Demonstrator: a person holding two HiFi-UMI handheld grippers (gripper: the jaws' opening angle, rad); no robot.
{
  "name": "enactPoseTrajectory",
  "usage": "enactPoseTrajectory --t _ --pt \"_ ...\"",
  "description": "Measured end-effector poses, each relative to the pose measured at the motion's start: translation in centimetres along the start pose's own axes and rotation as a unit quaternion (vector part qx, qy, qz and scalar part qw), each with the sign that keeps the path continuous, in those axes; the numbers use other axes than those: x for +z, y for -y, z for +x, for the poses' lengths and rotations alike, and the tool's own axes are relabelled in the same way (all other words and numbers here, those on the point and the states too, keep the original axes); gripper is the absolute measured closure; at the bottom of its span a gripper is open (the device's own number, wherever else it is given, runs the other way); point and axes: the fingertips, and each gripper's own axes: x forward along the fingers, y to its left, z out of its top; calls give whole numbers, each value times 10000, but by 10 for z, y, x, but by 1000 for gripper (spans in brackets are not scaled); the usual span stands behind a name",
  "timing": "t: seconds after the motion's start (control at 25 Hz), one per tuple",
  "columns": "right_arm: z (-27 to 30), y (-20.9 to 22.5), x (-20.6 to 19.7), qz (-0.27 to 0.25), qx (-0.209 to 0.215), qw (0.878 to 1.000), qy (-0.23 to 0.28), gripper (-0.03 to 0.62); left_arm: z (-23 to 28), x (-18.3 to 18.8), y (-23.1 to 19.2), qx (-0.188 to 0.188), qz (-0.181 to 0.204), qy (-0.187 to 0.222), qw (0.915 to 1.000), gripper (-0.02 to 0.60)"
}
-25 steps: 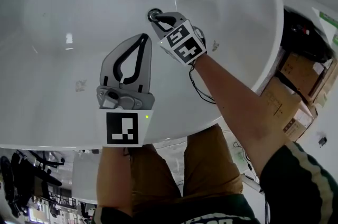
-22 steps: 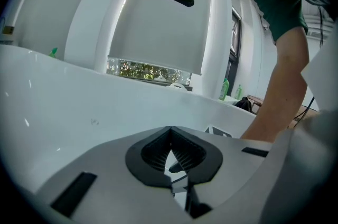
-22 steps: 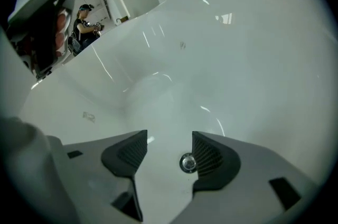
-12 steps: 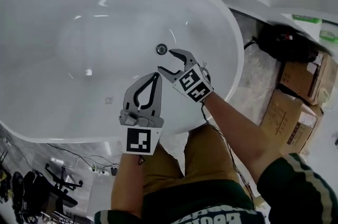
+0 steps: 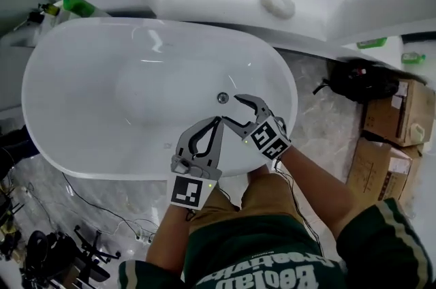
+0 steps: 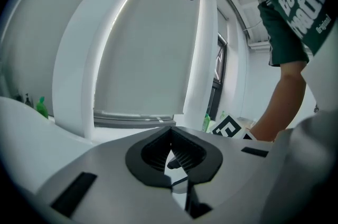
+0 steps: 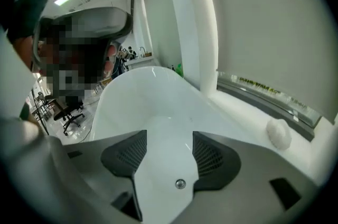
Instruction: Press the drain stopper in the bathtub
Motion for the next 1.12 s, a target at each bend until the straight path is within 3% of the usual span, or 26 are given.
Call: enactPoseTrajectory --t 0.16,0.36,0.56,0.72,0.92,1.12 --pt "-51 -12 56 -10 -39 9984 556 333 -21 58 5 55 85 133 9999 575" --pt "-127 -21 124 -144 -258 9906 1338 333 -37 115 21 105 562 286 9980 574" --pt "-201 -39 193 -393 -631 9736 2159 333 -66 176 41 -21 988 653 9930 574" --pt "-245 -61 238 -511 -875 9538 2828 333 -89 205 52 -132 1090 864 9902 574" --pt "-271 -86 273 -613 -959 9436 3108 335 -107 230 56 -271 1270 1057 9859 575" --pt "-281 -111 295 -1424 -936 9364 3069 335 -124 252 57 -199 1277 1398 9817 574"
